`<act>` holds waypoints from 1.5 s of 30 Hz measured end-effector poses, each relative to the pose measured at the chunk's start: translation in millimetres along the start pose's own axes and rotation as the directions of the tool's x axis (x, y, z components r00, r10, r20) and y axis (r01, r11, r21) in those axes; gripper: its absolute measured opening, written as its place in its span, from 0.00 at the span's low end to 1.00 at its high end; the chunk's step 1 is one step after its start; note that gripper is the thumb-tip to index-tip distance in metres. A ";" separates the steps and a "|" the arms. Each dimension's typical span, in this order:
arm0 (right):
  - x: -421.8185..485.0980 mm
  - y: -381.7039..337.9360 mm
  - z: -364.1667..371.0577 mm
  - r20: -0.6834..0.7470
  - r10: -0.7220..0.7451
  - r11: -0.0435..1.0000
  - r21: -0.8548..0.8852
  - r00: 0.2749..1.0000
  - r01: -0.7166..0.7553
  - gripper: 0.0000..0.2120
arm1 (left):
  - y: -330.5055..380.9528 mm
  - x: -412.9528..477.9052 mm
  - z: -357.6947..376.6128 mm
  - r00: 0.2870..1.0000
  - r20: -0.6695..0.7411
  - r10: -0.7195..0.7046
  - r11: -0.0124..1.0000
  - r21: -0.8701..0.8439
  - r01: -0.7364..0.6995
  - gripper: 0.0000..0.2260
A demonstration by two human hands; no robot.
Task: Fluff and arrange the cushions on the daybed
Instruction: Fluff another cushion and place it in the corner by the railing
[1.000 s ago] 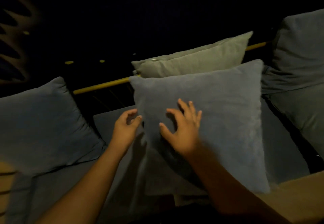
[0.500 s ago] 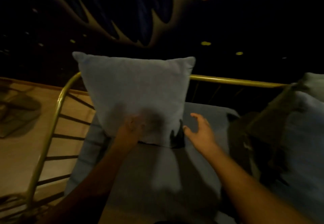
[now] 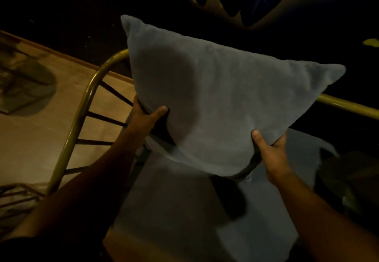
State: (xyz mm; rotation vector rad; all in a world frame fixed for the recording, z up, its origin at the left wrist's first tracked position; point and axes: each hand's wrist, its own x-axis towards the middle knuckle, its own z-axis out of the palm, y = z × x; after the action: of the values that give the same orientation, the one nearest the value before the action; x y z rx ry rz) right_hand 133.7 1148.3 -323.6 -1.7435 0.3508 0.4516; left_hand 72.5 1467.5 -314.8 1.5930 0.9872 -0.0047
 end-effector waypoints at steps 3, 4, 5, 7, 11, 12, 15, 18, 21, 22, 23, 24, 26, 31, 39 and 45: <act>-4.1 0.2 5.1 -0.015 0.004 1.000 0.028 1.000 -0.004 0.52 | -0.7 1.6 6.8 0.999 -0.036 -0.033 0.999 -0.029 0.031 0.50; -6.0 -0.5 7.5 -0.013 -0.004 0.999 0.032 1.000 0.005 0.51 | -0.4 -0.7 8.4 0.998 -0.055 -0.031 0.999 -0.027 0.030 0.48; -9.2 -1.2 9.3 -0.013 -0.011 0.999 0.036 1.000 0.011 0.50 | -0.1 -4.7 9.5 0.997 -0.074 -0.023 0.999 -0.032 0.021 0.43; -16.9 1.2 9.2 -0.015 -0.015 0.999 0.047 1.000 0.015 0.49 | -2.1 -15.4 10.7 0.993 -0.115 0.000 1.000 -0.030 -0.004 0.38; -40.9 2.0 9.2 0.008 -0.029 0.996 0.082 1.000 0.028 0.49 | -3.0 -44.6 -0.1 0.984 -0.176 0.028 0.999 0.040 -0.021 0.36; -48.5 4.0 9.1 0.026 -0.031 0.996 0.087 0.999 0.029 0.47 | -4.5 -52.0 -5.6 0.981 -0.192 0.027 0.999 0.050 -0.017 0.36; -72.7 15.6 13.9 0.108 0.010 0.997 0.069 0.994 -0.018 0.49 | -10.8 -73.0 -27.7 0.970 -0.238 0.041 0.996 0.081 -0.022 0.36; -91.7 30.7 27.3 0.168 0.107 0.991 0.060 0.980 -0.119 0.42 | -24.4 -89.5 -53.1 0.958 -0.285 -0.034 0.988 0.136 0.076 0.38; -110.7 51.5 43.3 0.182 0.155 0.987 0.013 0.971 -0.160 0.32 | -49.0 -106.2 -74.6 0.953 -0.277 -0.125 0.974 0.149 0.171 0.43; -116.5 59.7 49.4 0.182 0.168 0.986 -0.036 0.969 -0.164 0.35 | -58.2 -111.4 -80.9 0.950 -0.271 -0.153 0.967 0.157 0.201 0.45; -120.7 70.7 54.2 0.195 0.198 0.980 -0.075 0.961 -0.187 0.39 | -66.7 -115.7 -86.9 0.945 -0.271 -0.182 0.959 0.163 0.232 0.48; -124.6 82.3 58.7 0.208 0.231 0.971 -0.111 0.950 -0.211 0.42 | -75.7 -118.9 -92.3 0.937 -0.274 -0.217 0.949 0.164 0.268 0.50; -130.9 103.7 67.0 0.210 0.321 0.941 -0.184 0.923 -0.285 0.47 | -94.7 -123.6 -101.3 0.921 -0.288 -0.263 0.928 0.187 0.323 0.52; -142.0 116.7 97.5 0.181 0.365 0.916 -0.242 0.913 -0.319 0.46 | -132.6 -123.2 -96.4 0.953 -0.192 -0.234 0.881 0.373 0.292 0.47; -105.5 122.2 113.3 0.196 0.495 0.827 -0.404 0.847 -0.390 0.55 | -147.4 -95.4 -76.6 0.947 -0.138 -0.290 0.797 0.514 0.318 0.43; -114.0 133.5 124.8 0.186 0.453 0.840 -0.418 0.872 -0.347 0.46 | -150.4 -93.1 -82.1 0.967 -0.129 -0.218 0.824 0.506 0.253 0.40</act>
State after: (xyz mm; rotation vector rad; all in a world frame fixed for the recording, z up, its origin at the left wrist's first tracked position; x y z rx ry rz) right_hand -42.4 1240.5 -406.5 -1.9391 0.4543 1.1255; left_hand -115.9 1471.0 -365.0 1.9558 1.3073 -0.4285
